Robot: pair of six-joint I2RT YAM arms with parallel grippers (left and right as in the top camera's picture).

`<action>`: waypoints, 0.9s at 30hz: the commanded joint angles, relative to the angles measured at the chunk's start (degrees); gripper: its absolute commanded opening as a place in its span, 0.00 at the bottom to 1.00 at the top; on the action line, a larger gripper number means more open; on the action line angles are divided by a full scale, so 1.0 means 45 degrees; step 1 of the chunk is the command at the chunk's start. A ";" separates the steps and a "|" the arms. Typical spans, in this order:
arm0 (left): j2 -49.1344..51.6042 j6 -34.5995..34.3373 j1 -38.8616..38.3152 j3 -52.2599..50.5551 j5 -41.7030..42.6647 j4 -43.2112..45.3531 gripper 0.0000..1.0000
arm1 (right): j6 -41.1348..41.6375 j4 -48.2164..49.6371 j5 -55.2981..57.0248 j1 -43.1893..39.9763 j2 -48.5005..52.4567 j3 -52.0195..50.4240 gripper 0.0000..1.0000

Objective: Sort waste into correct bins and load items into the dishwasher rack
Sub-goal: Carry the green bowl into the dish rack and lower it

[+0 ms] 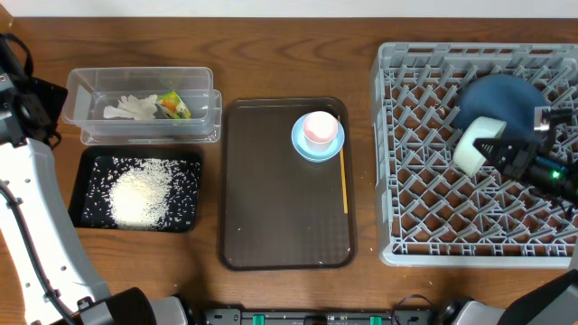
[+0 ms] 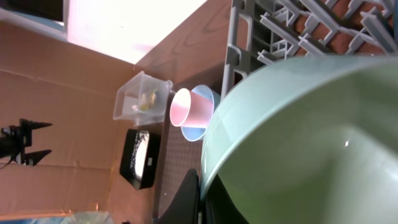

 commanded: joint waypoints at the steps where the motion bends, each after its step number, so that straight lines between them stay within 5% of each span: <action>1: 0.0034 -0.0029 0.0053 0.0010 -0.0170 -0.0029 0.95 | -0.0408 0.0534 -0.1219 -0.0107 -0.0053 -0.0738 0.01; 10: 0.0034 -0.0029 0.0053 0.0010 -0.0170 -0.0029 0.95 | -0.0374 0.1122 -0.0884 -0.0097 0.0253 -0.1384 0.01; 19: 0.0034 -0.0024 0.0053 0.0010 -0.0170 -0.0029 0.95 | 0.2089 0.0986 0.4158 -0.0102 0.0248 -0.1384 0.01; 27: 0.0034 -0.0024 0.0053 0.0010 -0.0170 -0.0029 0.95 | 0.3089 0.0933 0.4833 -0.0160 0.0068 -0.1370 0.01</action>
